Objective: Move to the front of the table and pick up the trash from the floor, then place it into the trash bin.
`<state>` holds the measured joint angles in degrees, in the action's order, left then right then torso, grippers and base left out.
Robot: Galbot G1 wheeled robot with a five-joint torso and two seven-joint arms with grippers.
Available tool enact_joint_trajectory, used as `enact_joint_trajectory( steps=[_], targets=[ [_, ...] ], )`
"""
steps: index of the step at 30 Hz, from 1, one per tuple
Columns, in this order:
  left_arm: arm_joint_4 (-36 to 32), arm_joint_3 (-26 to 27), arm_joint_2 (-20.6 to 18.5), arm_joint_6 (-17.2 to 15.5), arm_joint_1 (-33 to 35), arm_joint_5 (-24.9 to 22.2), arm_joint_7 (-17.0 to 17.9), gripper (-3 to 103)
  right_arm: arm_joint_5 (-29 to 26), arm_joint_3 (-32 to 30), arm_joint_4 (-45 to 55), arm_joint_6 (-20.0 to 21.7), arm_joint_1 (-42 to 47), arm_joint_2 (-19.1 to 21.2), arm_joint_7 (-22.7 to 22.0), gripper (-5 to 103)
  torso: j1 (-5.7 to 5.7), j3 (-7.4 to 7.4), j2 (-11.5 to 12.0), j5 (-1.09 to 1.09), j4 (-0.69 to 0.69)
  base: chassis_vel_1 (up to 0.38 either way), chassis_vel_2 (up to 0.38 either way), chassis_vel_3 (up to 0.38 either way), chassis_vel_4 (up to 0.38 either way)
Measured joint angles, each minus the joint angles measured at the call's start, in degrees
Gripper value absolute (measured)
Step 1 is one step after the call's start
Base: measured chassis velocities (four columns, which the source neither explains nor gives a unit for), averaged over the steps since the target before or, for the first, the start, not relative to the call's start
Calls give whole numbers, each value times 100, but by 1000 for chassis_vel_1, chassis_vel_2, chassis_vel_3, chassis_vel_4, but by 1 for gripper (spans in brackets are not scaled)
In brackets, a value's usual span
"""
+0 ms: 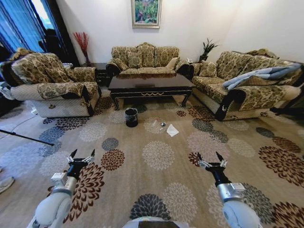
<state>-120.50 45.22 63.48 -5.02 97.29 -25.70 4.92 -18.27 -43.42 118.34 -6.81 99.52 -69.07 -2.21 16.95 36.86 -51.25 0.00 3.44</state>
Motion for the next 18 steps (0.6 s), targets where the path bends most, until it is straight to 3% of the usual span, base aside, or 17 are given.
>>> enact_joint_trajectory(
  steps=[18],
  targets=[
    [140, 138, 36, 289, 210, -63, -46, 100, 183, 41, -89, -72, 169, -87, 62, 100, -194, -260, 452, 0, 0, 0, 0, 0, 0]
  ],
)
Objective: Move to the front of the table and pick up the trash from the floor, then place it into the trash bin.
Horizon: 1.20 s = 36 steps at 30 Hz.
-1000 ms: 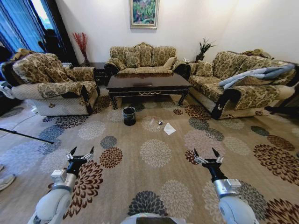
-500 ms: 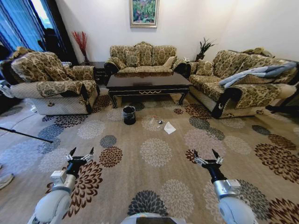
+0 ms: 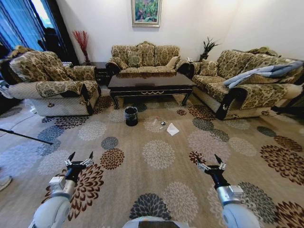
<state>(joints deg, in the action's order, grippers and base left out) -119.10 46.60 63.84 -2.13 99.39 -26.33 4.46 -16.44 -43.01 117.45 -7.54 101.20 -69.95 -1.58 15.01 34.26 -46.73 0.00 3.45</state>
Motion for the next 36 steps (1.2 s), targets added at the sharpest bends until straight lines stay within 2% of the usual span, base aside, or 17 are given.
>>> enact_joint_trajectory(
  steps=[15, 21, 23, 29, 36],
  targets=[
    [-107, -123, 59, -86, 50, 43, -12, 100, -20, -4, -4, -17, -26, 128, 17, 100, -164, -218, 382, 0, 1, 0, 0, 0, 0],
    [-122, -283, 20, -115, 42, 181, -35, 100, -219, 42, -143, 38, -314, 540, 60, 100, -220, -289, 511, -1, -1, 0, 0, 0, 0],
    [-177, -342, 38, -163, -50, 257, -52, 100, -517, 112, -160, 188, -522, 756, 15, 100, -256, -344, 601, 0, -1, 0, 0, 0, 0],
    [-272, -300, 76, -272, -196, 206, -50, 100, -739, 168, -322, 336, -640, 873, -125, 100, -317, -434, 750, -1, 2, 0, 0, 0, 0],
    [-222, -319, 58, -266, -193, 230, -58, 100, -756, 173, -388, 367, -691, 870, -164, 100, -378, -520, 900, 0, 0, 0, 0, 0, 0]
  ],
)
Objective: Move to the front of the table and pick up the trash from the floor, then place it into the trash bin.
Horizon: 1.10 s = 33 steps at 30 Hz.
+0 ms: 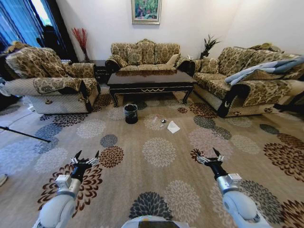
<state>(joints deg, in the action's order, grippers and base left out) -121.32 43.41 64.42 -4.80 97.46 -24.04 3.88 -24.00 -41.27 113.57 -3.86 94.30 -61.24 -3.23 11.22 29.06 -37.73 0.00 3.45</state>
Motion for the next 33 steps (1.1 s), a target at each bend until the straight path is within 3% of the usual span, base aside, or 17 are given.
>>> enact_joint_trajectory(
  steps=[5, 21, 33],
  targets=[
    [-16, -38, -45, -103, 41, 21, -29, 100, 351, -24, 23, -97, 144, -56, -16, 100, -61, -84, 144, 0, 0, 0, 0, 0, 0],
    [36, 152, -166, -61, 33, -205, -67, 100, 317, -110, 174, -194, 297, -231, -3, 100, -212, -301, 511, 0, 1, 0, 0, 0, 0],
    [42, 80, -58, -44, 133, -98, -65, 100, 338, -150, 115, -269, 368, -289, 50, 100, -323, -479, 800, 0, 0, 0, 0, 0, 0]
  ],
)
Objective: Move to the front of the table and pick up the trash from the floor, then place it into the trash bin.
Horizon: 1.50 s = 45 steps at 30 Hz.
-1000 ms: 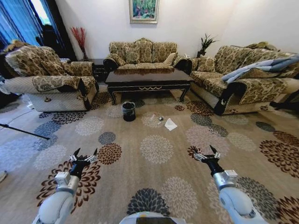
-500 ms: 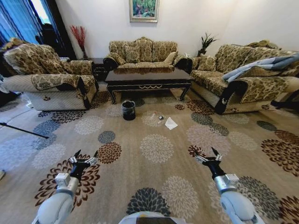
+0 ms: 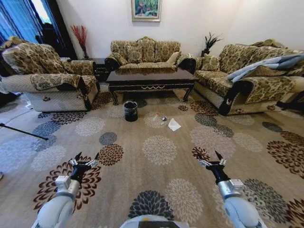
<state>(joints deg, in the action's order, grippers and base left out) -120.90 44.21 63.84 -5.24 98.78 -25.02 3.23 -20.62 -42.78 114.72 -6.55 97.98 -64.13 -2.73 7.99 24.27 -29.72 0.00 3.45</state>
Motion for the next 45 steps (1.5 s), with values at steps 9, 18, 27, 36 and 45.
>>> enact_joint_trajectory(
  steps=[9, 18, 27, 36, 45],
  targets=[
    [7, 4, 53, 14, 16, 9, 2, 100, -58, 57, -50, -38, -72, -36, -11, 100, -79, -120, 200, 0, 0, 0, 0, 0, 0],
    [26, -8, 57, 14, 1, 0, 11, 100, -71, 60, -54, -116, -19, -89, 55, 100, -164, -237, 403, 0, 0, 0, 0, 0, 0],
    [36, -18, 91, 18, 17, 23, 24, 100, -58, 46, 31, -139, 29, -146, 101, 100, -246, -390, 635, 0, 0, 0, 0, 0, 0],
    [15, 4, 99, 29, 31, 7, 29, 100, -35, 36, 49, -142, 52, -128, 107, 100, -317, -517, 834, 0, 0, 0, 0, 0, 0],
    [-17, -27, 123, 32, 69, 28, 34, 100, -7, 51, -37, -198, 75, -212, 150, 100, -388, -640, 1029, -1, 0, 0, 0, 0, 0]
  ],
)
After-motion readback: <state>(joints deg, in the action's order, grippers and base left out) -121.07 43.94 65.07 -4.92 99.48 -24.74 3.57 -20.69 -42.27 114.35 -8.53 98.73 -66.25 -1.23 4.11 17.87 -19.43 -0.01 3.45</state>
